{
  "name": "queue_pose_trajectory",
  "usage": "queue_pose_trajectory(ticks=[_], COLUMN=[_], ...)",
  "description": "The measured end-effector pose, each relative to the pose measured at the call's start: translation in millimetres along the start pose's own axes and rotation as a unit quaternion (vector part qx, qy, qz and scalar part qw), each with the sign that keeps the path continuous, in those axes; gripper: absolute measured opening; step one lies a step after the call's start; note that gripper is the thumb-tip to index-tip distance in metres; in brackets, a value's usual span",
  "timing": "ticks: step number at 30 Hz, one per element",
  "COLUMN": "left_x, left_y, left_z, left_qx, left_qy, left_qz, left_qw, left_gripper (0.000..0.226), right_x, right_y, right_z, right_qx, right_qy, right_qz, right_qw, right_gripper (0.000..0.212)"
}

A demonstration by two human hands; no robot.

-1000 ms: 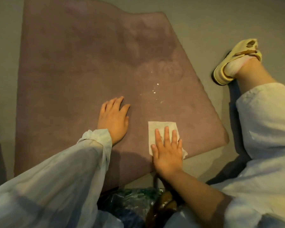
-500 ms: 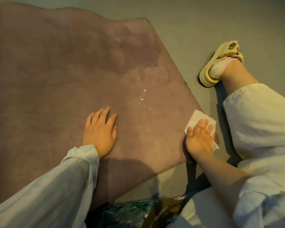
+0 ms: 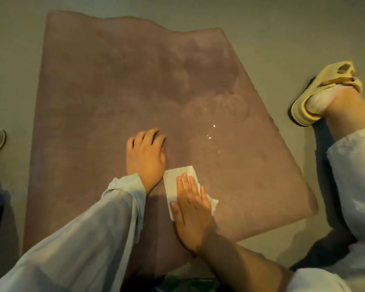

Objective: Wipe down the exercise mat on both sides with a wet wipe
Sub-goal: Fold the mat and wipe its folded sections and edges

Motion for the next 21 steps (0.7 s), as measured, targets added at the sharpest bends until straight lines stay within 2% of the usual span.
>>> queue_pose_trajectory(ticks=[3,8,11,13,17,21], left_x=[-7.0,-5.0,-4.9,-6.8,-9.7,-10.0], left_y=[4.2,14.6,12.6,11.6,15.5,18.2], left_z=[-7.1,-10.1,-6.4,-5.2,-8.1,-9.0], left_qx=[0.076,0.117,0.103,0.090,0.049,0.017], left_qy=[-0.076,-0.113,-0.102,-0.094,-0.072,-0.070], left_qz=[0.034,0.032,0.059,0.079,0.074,0.074], left_qw=[0.994,0.986,0.988,0.988,0.993,0.995], left_gripper=[0.030,0.037,0.047,0.044,0.042,0.043], right_x=[-29.8,-98.6,-143.3,-164.3,-187.6,-201.9], right_y=[-4.9,-17.9,-23.8,-29.0,-41.9,-57.2], right_z=[-6.2,-13.2,-15.7,-17.7,-15.9,-10.2], right_qx=[-0.025,-0.001,0.032,0.043,0.035,0.081], right_qy=[-0.030,-0.068,-0.050,-0.056,-0.104,-0.142], right_qz=[0.011,0.062,0.057,0.058,0.053,0.051], right_qw=[0.999,0.996,0.997,0.996,0.993,0.985], right_gripper=[0.055,0.053,0.057,0.058,0.055,0.056])
Point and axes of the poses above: each hand's wrist, its own x-axis away from the middle knuckle, its own y-axis out of the palm, z = x × y, the point moved 2 cm from there along -x, towards the middle knuckle, and after that the axes turned 1 degree about -x, right-handed, at the moved point
